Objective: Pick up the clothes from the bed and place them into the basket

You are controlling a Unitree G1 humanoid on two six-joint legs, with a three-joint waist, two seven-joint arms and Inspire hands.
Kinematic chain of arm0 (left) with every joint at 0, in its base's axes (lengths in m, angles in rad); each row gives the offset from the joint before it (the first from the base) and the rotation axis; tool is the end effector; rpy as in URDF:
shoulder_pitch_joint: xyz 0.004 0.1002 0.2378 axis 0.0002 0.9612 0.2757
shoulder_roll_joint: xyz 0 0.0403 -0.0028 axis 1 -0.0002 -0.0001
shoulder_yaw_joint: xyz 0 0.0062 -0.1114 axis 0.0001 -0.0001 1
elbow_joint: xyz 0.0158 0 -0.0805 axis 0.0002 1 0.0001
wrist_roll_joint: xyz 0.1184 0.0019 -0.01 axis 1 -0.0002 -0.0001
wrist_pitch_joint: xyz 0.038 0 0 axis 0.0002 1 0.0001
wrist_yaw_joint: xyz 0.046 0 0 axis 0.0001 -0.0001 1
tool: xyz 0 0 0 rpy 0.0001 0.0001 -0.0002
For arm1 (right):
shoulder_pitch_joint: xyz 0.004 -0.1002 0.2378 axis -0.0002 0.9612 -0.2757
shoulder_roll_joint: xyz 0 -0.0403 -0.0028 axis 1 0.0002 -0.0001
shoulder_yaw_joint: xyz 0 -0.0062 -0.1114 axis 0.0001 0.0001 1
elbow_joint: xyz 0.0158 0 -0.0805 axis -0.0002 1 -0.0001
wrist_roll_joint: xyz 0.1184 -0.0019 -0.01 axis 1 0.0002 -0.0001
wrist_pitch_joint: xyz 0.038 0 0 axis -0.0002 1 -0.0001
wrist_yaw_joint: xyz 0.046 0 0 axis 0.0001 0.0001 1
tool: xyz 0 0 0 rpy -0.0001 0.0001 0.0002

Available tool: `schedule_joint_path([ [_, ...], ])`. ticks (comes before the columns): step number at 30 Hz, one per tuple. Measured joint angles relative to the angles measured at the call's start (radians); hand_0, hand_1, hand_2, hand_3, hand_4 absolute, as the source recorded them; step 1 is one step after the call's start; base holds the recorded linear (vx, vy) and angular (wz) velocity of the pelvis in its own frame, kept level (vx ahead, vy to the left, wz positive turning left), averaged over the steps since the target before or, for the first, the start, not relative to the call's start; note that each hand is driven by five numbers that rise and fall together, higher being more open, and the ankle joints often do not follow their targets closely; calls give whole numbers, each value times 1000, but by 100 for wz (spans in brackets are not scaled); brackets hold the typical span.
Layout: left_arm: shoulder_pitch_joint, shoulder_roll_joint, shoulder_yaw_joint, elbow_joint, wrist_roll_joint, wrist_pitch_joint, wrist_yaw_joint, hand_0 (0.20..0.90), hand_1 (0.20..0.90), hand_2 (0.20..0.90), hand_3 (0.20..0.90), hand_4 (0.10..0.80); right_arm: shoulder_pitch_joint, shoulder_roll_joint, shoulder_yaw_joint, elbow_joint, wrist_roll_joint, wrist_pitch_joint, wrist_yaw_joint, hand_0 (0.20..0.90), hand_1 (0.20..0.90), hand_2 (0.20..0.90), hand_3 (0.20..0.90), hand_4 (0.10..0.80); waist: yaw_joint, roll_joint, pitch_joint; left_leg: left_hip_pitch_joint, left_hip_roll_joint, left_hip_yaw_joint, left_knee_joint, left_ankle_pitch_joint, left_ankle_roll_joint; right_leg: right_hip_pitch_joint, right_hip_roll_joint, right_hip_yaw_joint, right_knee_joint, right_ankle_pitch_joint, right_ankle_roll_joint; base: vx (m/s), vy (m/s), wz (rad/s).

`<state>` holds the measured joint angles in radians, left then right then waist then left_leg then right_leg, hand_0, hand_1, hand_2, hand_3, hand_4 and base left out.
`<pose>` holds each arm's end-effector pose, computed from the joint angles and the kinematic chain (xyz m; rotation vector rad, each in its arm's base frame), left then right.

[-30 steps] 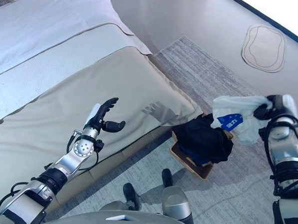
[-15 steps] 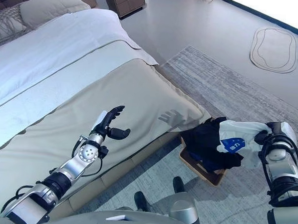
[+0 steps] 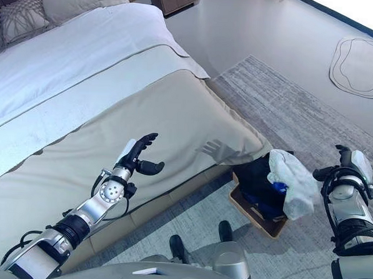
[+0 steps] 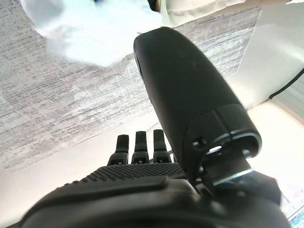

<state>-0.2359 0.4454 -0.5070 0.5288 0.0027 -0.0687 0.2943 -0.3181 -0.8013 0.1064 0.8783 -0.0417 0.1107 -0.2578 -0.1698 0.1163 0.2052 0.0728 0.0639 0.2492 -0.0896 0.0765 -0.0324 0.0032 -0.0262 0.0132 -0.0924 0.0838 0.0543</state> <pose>0.2394 0.1818 -0.0258 0.6390 0.2270 -0.1030 0.2321 -0.3769 0.0380 -0.8817 0.5568 -0.5624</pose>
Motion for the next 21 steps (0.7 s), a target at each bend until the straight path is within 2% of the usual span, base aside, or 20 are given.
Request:
schedule_joint_path([
  [11, 0, 0, 0, 0, 0, 0, 0, 900, 900, 900, 900, 800, 0, 0, 0, 28, -12, 3, -2, 900, 900, 900, 900, 800, -2, 0, 0, 3, 0, -2, -2, 0, 0, 4, 0, -1, 0, 0, 0, 10, 2, 0],
  [15, 7, -5, 1, 0, 0, 0, 0, 900, 900, 900, 900, 800, 3, 7, 9, -25, -40, -1, -30, 900, 900, 900, 900, 800, -1, 0, 0, 9, 0, -7, -3, 0, 0, 14, 0, -8, 0, 0, 0, 35, 2, 4],
  [21, 13, -63, 5, 61, 0, -8, 1, 900, 900, 900, 900, 800, 3, 67, 75, -156, -83, -14, -91, 900, 900, 900, 900, 800, 18, -1, 0, 19, 2, -41, -4, 1, -1, 38, 0, -38, 0, -1, 0, 18, -5, 14],
])
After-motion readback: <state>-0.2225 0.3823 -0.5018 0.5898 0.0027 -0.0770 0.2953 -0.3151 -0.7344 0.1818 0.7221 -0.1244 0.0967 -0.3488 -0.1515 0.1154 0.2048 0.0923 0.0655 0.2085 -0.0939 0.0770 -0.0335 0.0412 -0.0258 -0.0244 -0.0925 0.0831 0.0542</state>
